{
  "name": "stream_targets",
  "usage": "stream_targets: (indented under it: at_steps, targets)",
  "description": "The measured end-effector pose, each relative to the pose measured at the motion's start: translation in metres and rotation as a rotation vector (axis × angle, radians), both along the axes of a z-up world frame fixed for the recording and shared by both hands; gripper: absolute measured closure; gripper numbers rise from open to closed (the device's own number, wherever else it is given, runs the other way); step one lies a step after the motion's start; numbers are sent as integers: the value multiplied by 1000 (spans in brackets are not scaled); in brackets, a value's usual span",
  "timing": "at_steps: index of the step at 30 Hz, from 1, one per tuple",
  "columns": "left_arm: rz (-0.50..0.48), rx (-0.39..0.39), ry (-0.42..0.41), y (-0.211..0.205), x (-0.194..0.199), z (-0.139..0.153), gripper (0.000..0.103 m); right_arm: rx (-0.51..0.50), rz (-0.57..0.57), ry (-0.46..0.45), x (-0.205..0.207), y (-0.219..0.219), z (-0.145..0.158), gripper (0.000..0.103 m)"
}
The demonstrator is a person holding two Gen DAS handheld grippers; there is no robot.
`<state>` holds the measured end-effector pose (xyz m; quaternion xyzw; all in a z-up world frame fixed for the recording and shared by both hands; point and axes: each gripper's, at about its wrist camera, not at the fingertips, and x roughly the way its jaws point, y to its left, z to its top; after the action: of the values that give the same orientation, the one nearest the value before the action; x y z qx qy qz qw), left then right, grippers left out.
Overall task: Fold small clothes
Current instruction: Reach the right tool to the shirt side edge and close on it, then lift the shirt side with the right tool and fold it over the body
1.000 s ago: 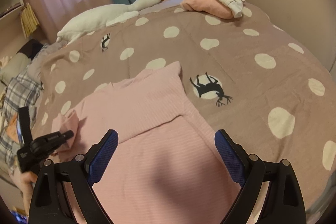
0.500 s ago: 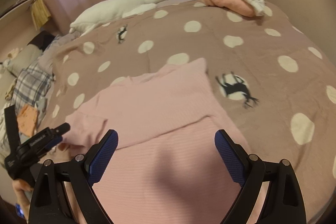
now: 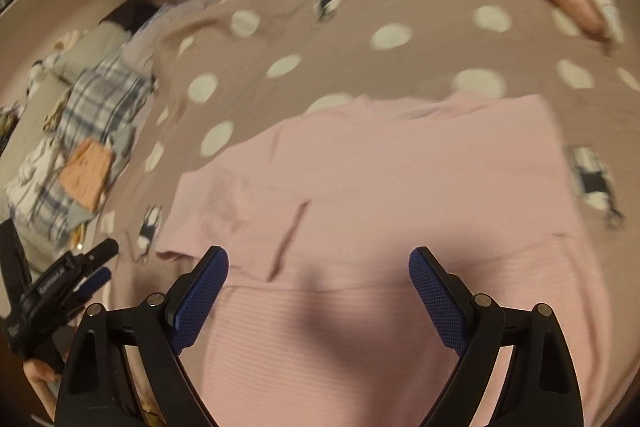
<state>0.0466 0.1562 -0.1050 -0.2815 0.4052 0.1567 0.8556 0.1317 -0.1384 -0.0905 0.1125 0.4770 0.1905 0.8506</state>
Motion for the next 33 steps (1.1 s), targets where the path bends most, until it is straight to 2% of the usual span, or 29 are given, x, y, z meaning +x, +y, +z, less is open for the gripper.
stream_targets:
  at_steps: [6,7,11,13,15,18,19,20,21,24,27,33]
  targets:
    - [38,-10,8,14,-13,-3,26,36,51,103,24,39,-20,12]
    - [42,-6,10,14,-15,-3,26,36,54,115,26,44,-23,17]
    - [41,-3,10,16,-17,-4,26,1,66,170,37,65,-39,23]
    - [31,-17,7,18,-16,-6,26,-32,70,188,41,72,-46,35]
    - [30,-36,15,20,-16,-9,26,-63,81,198,42,79,-53,38]
    - [40,-32,19,20,-16,-11,26,-124,75,184,43,84,-56,49]
    - [41,-29,19,20,-16,-11,26,-145,73,177,42,84,-55,62]
    - [41,-30,19,21,-16,-11,26,-149,75,171,43,84,-54,69]
    - [42,-34,18,21,-16,-11,26,-149,82,165,42,82,-51,84]
    - [38,-43,10,20,-16,-10,26,-156,97,148,42,81,-47,91]
    - [30,-48,6,19,-16,-9,26,-174,116,99,39,83,-38,91]
    - [21,-46,-2,16,-14,-5,26,-159,132,-68,27,73,14,92]
